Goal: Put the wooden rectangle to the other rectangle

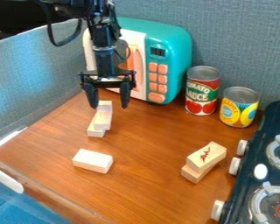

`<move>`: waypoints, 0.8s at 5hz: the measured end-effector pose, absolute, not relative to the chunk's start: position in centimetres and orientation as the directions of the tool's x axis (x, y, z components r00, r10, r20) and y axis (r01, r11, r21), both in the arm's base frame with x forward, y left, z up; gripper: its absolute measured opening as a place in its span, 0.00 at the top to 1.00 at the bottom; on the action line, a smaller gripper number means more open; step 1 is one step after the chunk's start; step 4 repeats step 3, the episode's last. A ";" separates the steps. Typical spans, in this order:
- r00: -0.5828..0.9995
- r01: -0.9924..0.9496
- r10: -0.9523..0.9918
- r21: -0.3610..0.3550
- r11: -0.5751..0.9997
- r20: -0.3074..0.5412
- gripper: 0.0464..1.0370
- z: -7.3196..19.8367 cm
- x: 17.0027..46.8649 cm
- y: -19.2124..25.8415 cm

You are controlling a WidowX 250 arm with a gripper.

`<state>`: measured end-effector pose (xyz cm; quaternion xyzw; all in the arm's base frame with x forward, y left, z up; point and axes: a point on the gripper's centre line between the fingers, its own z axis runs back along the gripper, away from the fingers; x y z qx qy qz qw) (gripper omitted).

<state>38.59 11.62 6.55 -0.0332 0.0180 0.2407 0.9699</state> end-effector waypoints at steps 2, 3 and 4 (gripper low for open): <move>0.984 -0.172 0.170 -0.052 0.984 -0.046 0.04 5.9 41.1 6.0; 0.995 -0.095 0.092 -0.063 0.993 -0.044 0.04 6.0 41.6 4.8; 0.995 -0.095 0.092 -0.063 0.993 -0.044 0.04 6.0 41.6 4.8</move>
